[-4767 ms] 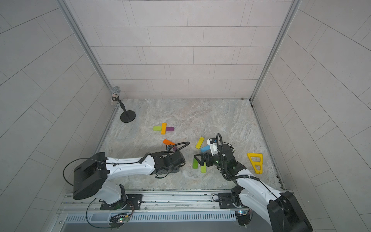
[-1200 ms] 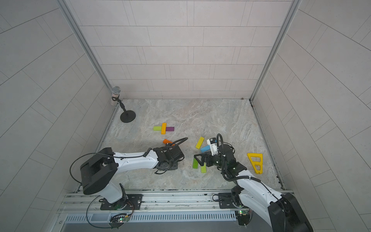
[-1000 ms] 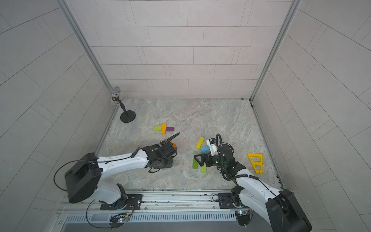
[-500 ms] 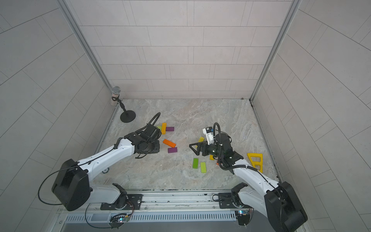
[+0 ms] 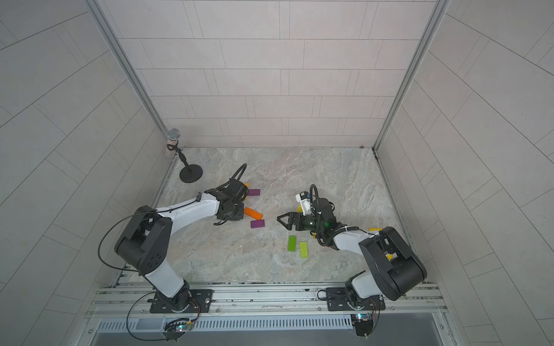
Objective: Assemble the letter t with building blocks
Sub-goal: Move the building block to the center of the board.
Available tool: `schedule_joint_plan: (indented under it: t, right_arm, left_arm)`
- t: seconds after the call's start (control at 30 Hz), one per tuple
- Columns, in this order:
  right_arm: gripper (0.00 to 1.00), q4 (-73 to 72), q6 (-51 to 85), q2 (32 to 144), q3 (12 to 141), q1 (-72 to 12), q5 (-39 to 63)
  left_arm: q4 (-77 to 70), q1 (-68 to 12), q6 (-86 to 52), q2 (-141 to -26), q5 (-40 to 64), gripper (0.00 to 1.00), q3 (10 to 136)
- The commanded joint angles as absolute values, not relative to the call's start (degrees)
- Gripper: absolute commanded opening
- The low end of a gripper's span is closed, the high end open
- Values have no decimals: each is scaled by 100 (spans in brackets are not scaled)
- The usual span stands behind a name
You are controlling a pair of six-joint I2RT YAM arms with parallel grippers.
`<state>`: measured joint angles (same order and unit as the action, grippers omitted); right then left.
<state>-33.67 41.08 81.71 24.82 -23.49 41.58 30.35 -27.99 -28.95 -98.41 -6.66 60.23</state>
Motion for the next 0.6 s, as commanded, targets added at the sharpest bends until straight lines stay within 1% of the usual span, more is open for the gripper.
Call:
schedule_joint_plan:
  t: [0.0,0.27,0.43,0.57]
  right_arm:
    - [100,-3630,4082,8009,2488,-2372,4206]
    - [100,-3541,4026,7868,2466,-2373,4209]
    - [99,-3551,4047,7861,2468,-2373,4228]
    - [100,-3551,4060,7849,2478,-2373,4241]
  left_arm:
    - [2731,-2673,-2679,-10120,-756,0,6274]
    - [2523,-2637,-2652,-10622,-605,0,6574]
    - [2592,-2653,-2904,-10712,-223,0,6698]
    - [2664,-2821,-3120,-10696,-75,0,6708]
